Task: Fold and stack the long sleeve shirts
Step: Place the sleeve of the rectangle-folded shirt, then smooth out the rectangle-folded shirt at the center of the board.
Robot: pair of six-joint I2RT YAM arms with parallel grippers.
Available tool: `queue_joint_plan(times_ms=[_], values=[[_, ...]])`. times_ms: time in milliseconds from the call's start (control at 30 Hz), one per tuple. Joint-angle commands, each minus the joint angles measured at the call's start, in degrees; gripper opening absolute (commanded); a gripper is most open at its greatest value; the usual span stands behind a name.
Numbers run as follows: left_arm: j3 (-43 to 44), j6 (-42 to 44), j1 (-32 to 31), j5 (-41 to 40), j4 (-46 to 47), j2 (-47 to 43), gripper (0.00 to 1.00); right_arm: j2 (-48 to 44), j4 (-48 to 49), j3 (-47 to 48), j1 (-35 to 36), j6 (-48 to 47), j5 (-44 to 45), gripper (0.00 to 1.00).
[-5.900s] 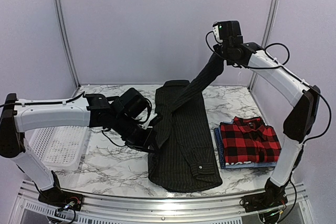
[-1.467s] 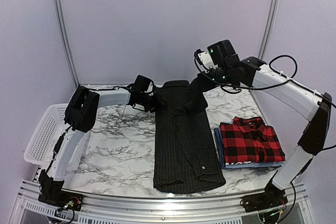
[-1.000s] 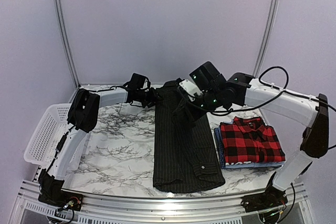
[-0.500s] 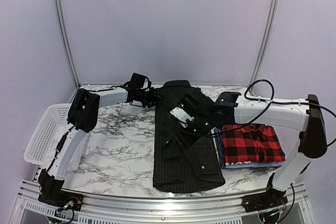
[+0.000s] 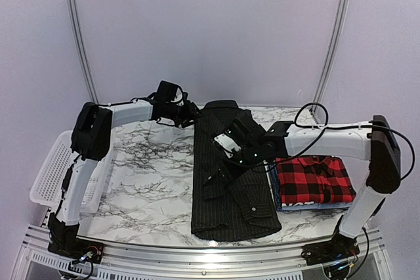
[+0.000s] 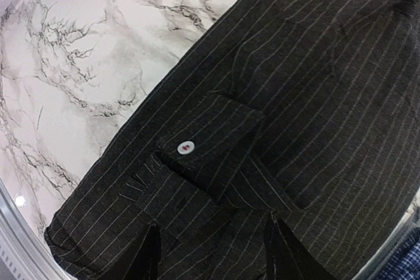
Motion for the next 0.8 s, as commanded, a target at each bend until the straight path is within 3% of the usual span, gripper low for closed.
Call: queue_joint_plan(times_ms=[0,367,533,767], values=[[-7.54,2.86,-0.27,1.8,-0.27,-10.67,0.48,1.43,7.57,-1.46,-0.9,3.5,-5.57,0.47],[-33.7,9.49,-6.54,-1.47,-1.2,-29.29,0.48,0.02,15.81,-8.89,-1.54,10.15,-7.58,0.42],[-37.64,11.56,-11.42,-5.73,-3.87,-31.45,0.46,0.17,18.06,-12.6,-1.62,12.64,-11.09,0.39],[-38.71,10.78,-13.55,-6.42,-3.86,-31.16,0.46,0.11,21.32,-15.26,-1.62,14.51,-12.95,0.39]])
